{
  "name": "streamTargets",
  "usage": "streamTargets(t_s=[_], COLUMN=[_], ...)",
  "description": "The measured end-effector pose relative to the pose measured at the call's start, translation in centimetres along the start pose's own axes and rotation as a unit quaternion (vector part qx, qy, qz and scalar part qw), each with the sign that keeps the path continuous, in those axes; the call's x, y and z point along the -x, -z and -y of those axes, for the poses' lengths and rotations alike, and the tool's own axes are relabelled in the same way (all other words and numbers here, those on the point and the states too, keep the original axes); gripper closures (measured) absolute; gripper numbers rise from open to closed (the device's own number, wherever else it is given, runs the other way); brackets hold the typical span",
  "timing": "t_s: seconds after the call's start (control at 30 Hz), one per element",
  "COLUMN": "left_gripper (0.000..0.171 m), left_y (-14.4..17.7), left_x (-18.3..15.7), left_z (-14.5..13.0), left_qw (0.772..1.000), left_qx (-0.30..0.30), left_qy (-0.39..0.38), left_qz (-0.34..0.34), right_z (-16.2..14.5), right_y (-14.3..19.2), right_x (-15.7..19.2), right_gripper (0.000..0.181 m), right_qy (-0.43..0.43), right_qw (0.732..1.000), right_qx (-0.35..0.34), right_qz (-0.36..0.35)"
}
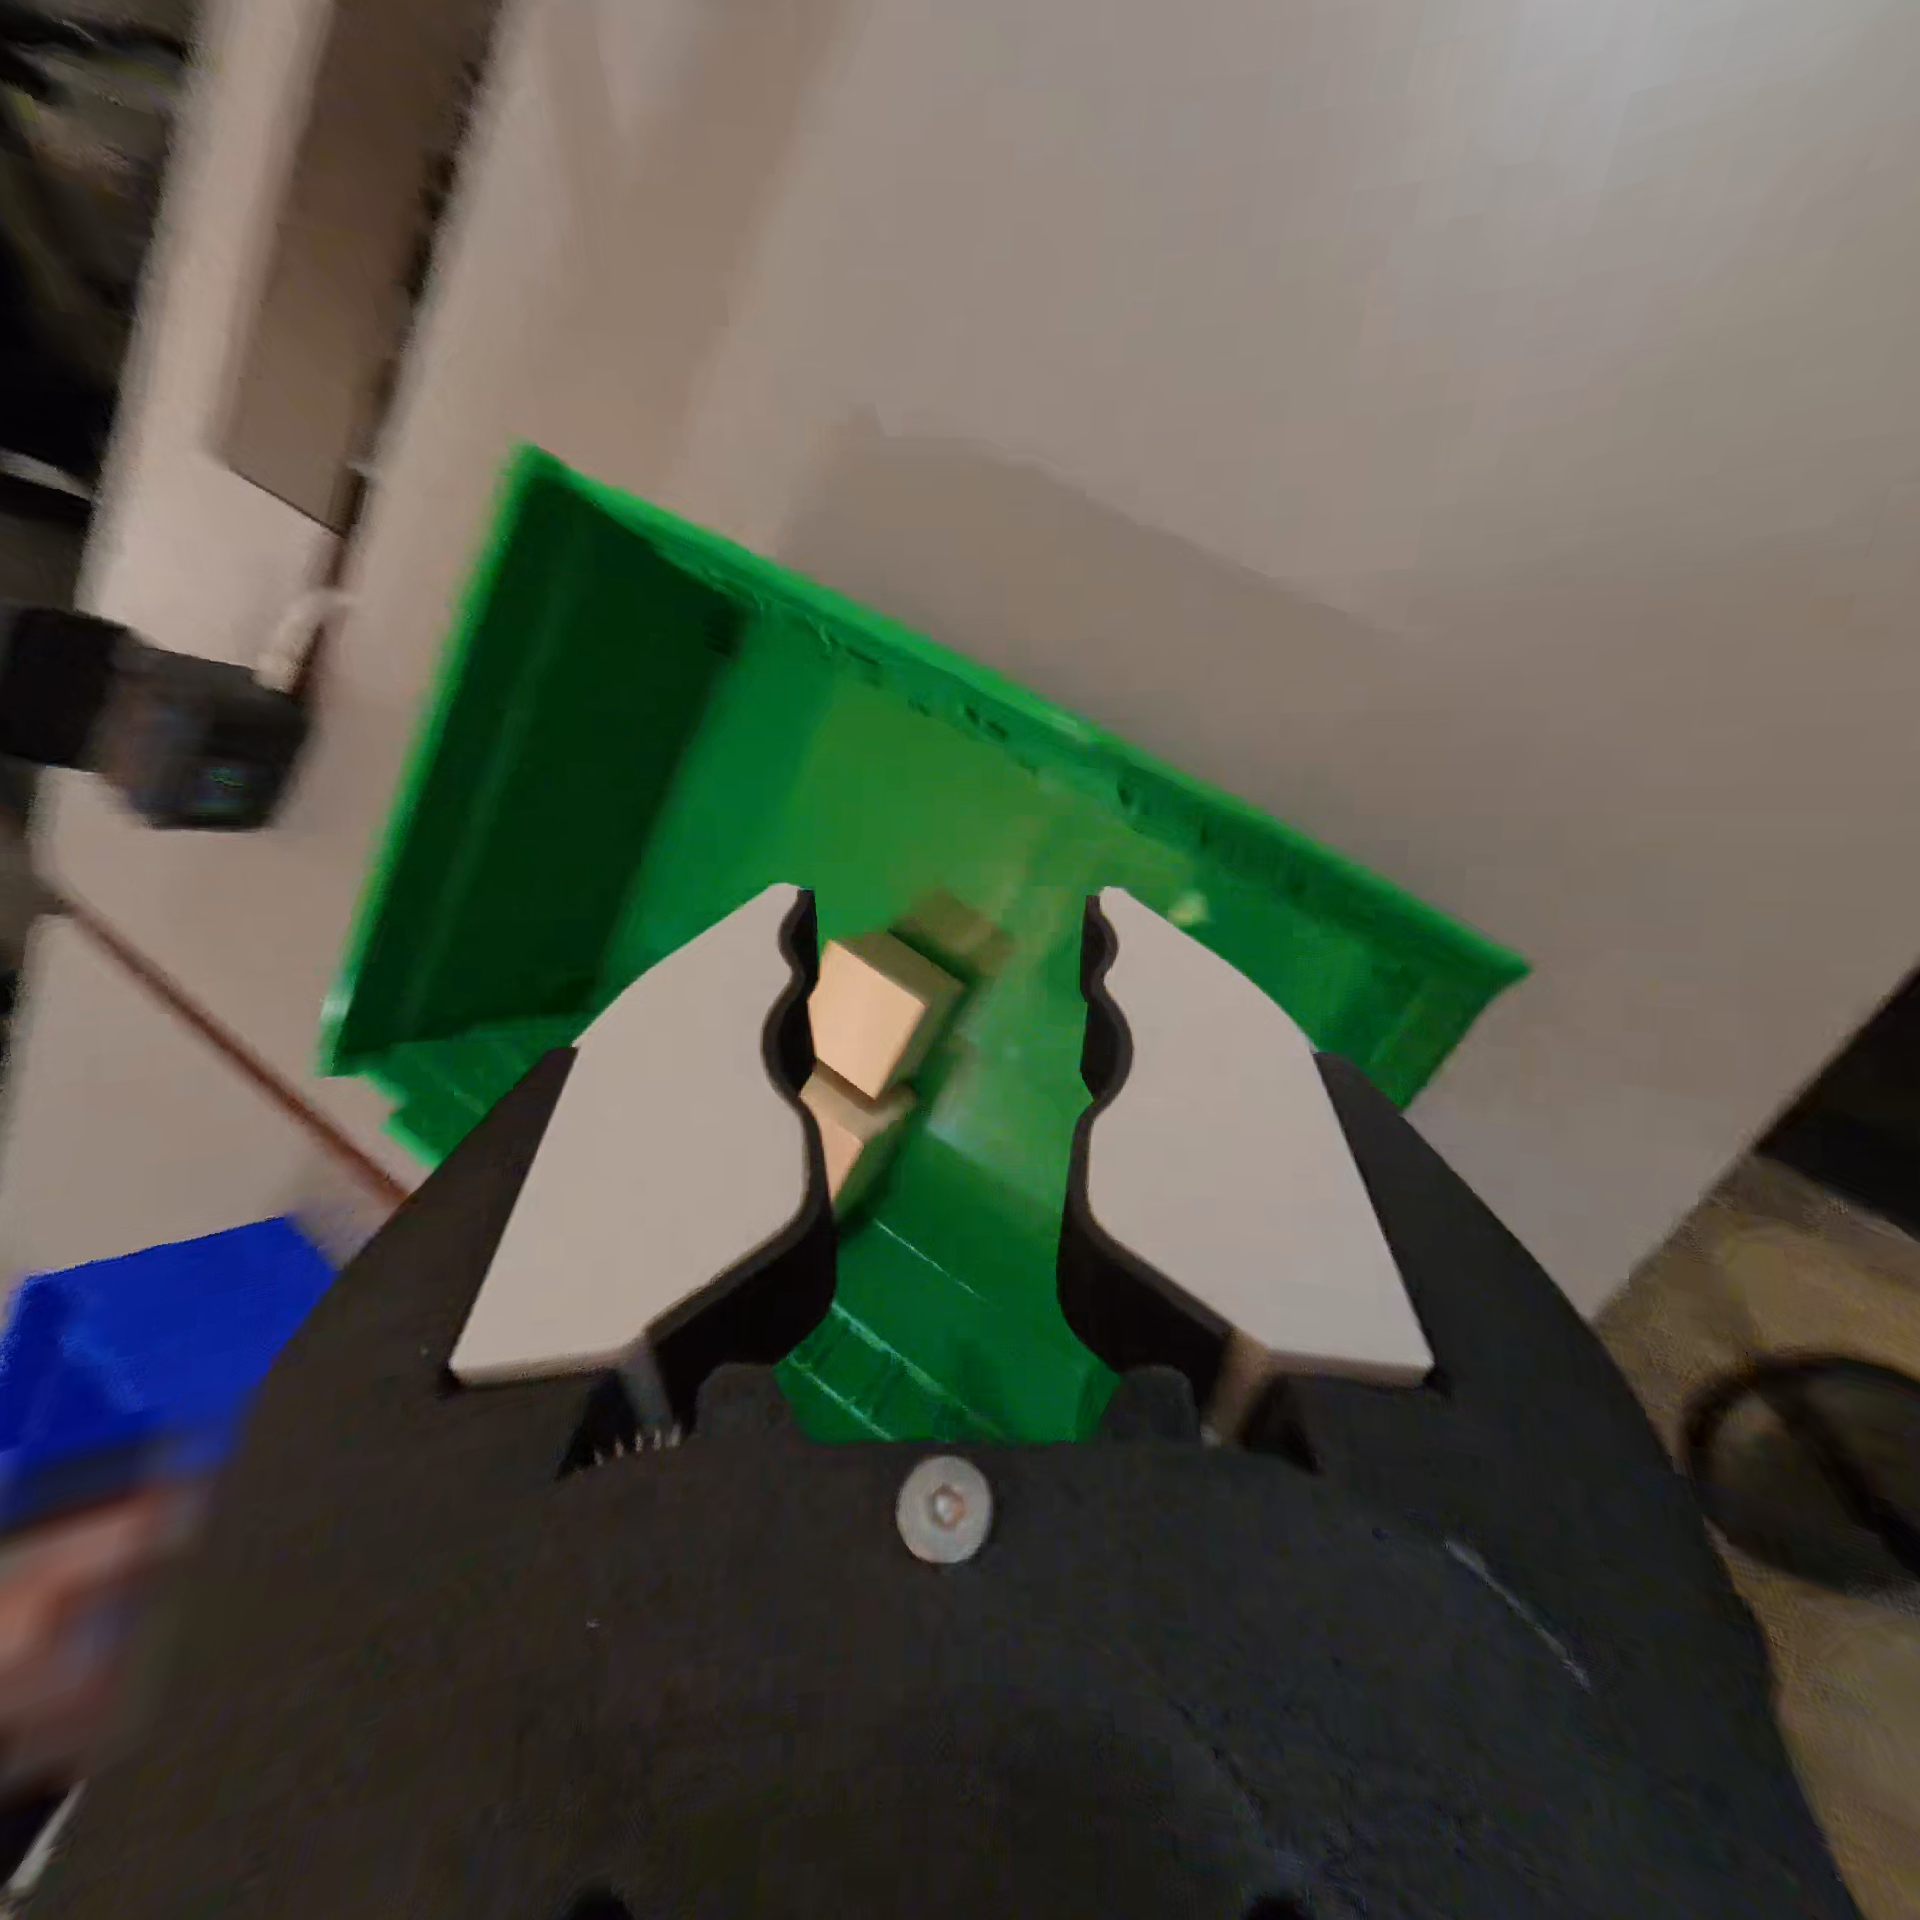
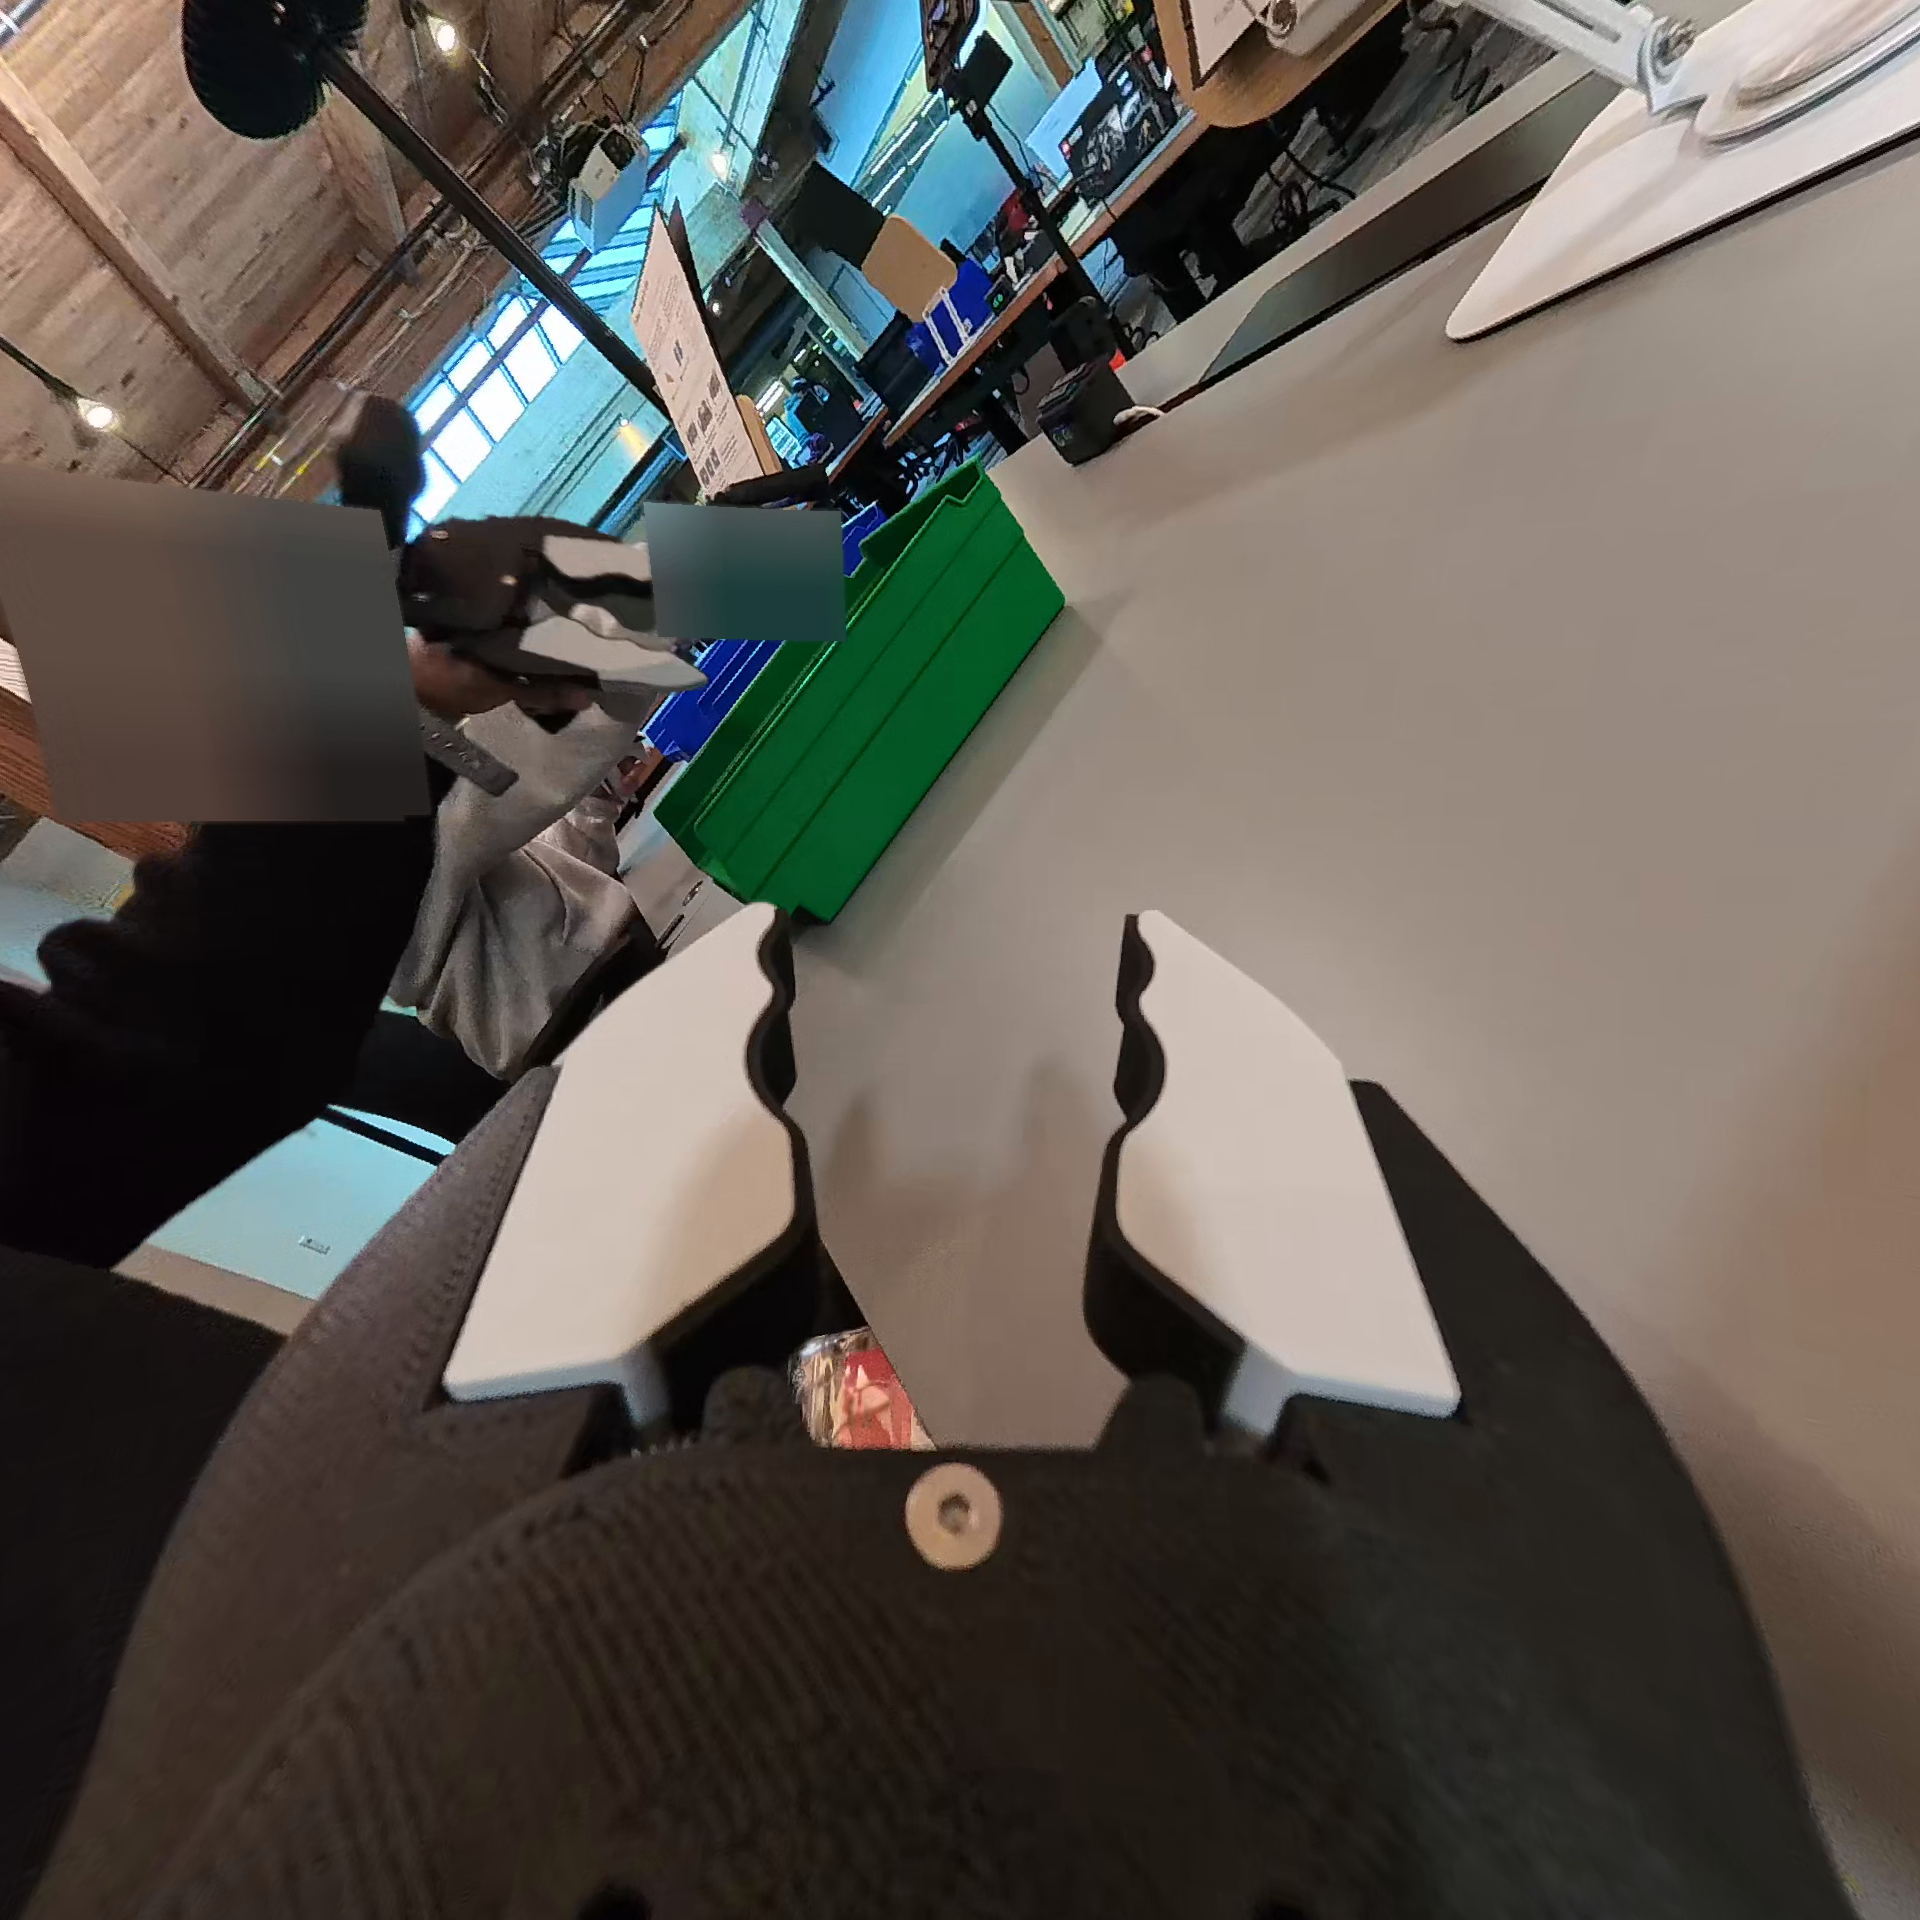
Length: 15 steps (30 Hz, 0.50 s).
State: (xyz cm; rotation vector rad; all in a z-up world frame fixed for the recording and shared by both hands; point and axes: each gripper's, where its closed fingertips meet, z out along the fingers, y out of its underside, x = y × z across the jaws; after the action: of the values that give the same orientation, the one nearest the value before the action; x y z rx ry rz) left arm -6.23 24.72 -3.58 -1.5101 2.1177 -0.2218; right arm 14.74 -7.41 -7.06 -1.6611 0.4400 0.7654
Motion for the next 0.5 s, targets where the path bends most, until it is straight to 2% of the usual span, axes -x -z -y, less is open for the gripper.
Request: streamTargets(t_s=[0.1,0.27,0.5], left_gripper=[0.128,0.125,0.123], left_y=[-2.7,-5.8,-7.7], left_x=[0.3,1.1,3.3], left_z=[-3.8,-8.1,-9.0], left_qw=[0.996,0.981,0.983], left_qx=[0.060,0.160,0.167], left_qy=[0.016,0.015,-0.047], left_qz=[-0.070,-0.109,-0.068], right_z=[0.0,-0.2,-0.4], right_y=[-0.2,-0.3,-0.7], right_x=[0.1,-0.7,-0.2], right_gripper=[0.121,0.123,0.132], right_qy=[0.002,0.014,-0.015], right_qw=[1.000,1.000,1.000], right_qx=[-0.001,0.004,-0.006], right_qz=[0.004,-0.013,0.017])
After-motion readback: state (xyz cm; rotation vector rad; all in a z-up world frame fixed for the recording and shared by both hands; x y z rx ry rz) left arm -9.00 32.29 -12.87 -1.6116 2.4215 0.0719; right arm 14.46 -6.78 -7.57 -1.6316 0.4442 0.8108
